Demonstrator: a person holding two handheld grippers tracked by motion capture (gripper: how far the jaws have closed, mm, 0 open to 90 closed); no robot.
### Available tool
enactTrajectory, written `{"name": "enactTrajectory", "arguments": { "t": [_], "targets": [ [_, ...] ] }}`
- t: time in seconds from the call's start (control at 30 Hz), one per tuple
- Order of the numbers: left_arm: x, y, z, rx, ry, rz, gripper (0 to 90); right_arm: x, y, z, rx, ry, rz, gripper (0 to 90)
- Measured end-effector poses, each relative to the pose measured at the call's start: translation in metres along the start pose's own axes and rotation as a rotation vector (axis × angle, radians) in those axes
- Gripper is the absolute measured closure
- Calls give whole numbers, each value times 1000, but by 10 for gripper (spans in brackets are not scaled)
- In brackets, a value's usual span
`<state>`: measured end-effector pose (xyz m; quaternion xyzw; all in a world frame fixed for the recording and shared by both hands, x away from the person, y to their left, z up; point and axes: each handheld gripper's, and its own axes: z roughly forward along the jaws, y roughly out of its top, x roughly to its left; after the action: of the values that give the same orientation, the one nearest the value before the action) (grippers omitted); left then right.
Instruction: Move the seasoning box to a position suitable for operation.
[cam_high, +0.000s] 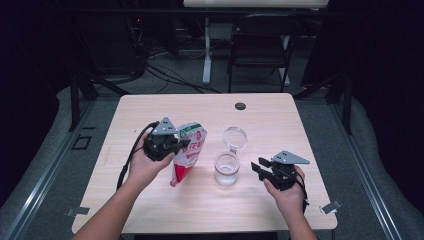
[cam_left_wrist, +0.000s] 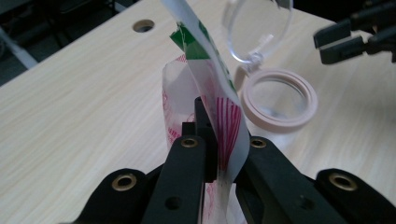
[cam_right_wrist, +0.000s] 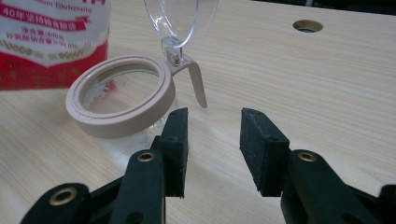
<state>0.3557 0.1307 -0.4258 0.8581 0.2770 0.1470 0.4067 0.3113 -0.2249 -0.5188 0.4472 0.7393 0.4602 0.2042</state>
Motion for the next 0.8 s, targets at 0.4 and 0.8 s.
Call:
{"name": "enactTrajectory", "arguments": {
  "t": [0.4, 0.8],
  "targets": [
    [-16, -33, -6, -15, -75, 3, 900, 20, 22, -9, -22, 65, -69, 649],
    [-25, -65, -5, -29, -97, -78, 900, 61, 67, 17, 4, 327, -130, 659]
  ]
}}
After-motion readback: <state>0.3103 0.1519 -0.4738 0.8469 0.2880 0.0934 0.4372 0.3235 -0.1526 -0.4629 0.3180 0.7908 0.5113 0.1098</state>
